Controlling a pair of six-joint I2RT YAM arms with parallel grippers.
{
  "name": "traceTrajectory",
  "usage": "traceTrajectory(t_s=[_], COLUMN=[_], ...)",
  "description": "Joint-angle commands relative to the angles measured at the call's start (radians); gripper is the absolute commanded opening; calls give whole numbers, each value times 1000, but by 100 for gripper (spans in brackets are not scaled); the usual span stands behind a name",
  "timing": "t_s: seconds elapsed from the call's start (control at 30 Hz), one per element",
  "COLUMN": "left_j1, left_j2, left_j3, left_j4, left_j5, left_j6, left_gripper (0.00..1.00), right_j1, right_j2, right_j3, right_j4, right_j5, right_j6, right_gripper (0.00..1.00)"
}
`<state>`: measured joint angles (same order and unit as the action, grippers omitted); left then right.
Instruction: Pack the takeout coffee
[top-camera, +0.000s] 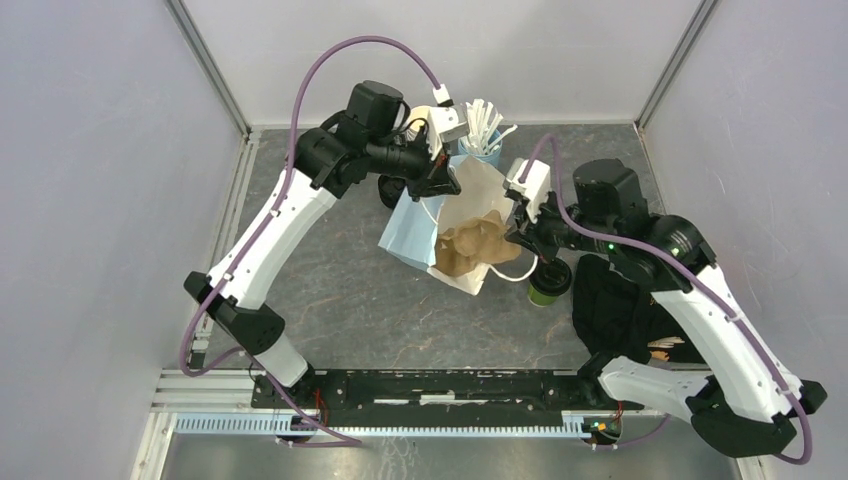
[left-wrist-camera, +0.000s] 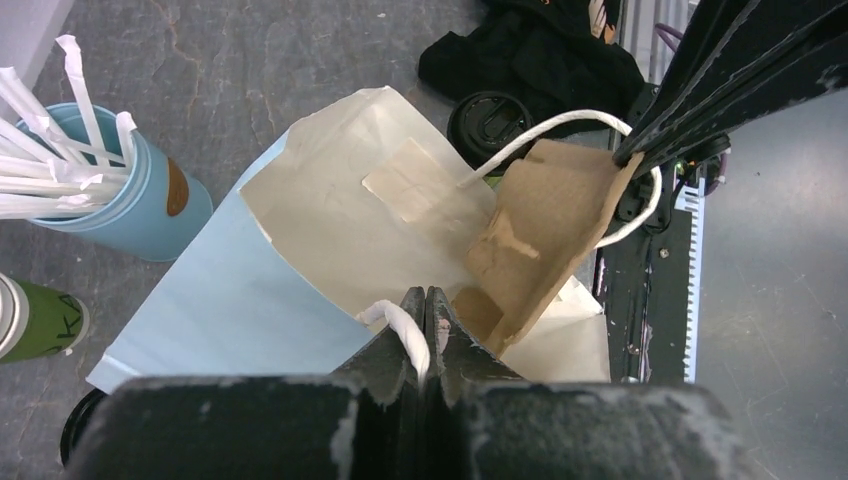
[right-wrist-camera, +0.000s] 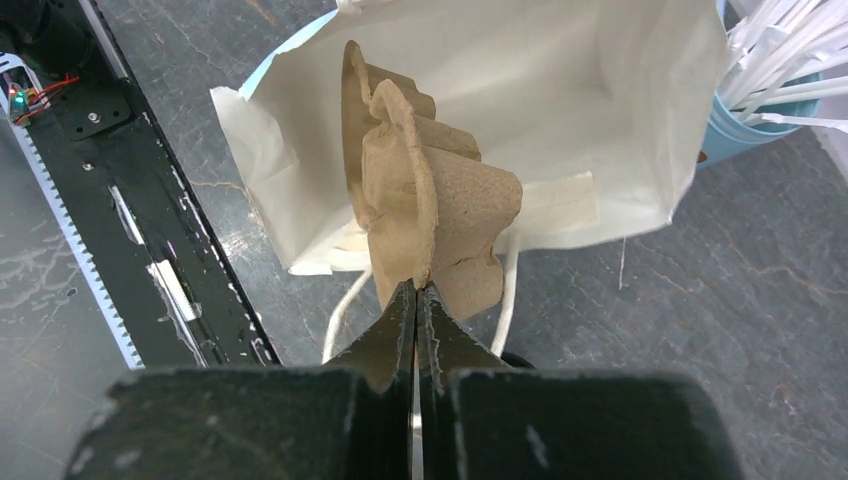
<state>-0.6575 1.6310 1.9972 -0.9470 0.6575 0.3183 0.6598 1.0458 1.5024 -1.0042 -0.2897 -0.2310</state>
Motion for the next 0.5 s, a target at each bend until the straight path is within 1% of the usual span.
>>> traceTrajectory(t_s=[0.0, 0.27, 0.47], left_j1=[-10, -19, -21], left_j2=[6, -55, -108], left_j3=[10, -123, -196], left_j4=[3, 2, 45], left_j5=[25, 39, 73], left_j6=[58, 62, 46], left_gripper=[2, 2, 2], right_j1=[16, 33, 54], right_j2=[37, 86, 111], right_j3=[3, 2, -18], right_j4=[57, 97, 128], right_j5=[-26, 68, 62], right_j6=[19, -108, -264], right_gripper=[0, 0, 0])
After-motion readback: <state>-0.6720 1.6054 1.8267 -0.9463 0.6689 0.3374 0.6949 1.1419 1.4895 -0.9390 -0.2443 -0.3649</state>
